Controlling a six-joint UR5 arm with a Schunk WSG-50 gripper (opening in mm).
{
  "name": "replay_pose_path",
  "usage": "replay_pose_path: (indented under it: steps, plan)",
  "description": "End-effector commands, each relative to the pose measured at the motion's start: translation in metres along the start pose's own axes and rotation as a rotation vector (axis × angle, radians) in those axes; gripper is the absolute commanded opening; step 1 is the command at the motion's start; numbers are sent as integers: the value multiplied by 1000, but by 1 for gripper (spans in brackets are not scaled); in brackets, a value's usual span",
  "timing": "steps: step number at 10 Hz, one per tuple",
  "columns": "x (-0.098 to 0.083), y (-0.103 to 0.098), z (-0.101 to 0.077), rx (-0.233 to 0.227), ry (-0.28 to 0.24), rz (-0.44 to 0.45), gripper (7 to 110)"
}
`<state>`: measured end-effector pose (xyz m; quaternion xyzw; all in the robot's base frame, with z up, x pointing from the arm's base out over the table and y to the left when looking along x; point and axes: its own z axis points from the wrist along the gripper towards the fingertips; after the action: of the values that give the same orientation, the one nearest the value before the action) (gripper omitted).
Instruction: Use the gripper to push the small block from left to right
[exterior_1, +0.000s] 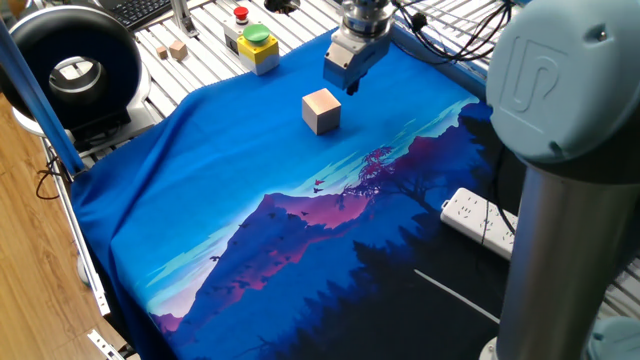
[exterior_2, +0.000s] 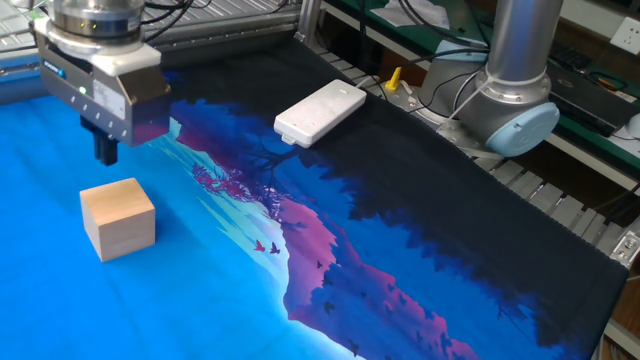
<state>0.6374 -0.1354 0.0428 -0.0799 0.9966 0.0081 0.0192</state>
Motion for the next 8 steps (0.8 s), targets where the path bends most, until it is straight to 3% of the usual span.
replay_pose_path:
  steps: [1, 8]
  plan:
    - [-11, 9, 4, -7, -13, 17, 7]
    - [-25, 19, 20, -1, -36, 32, 7]
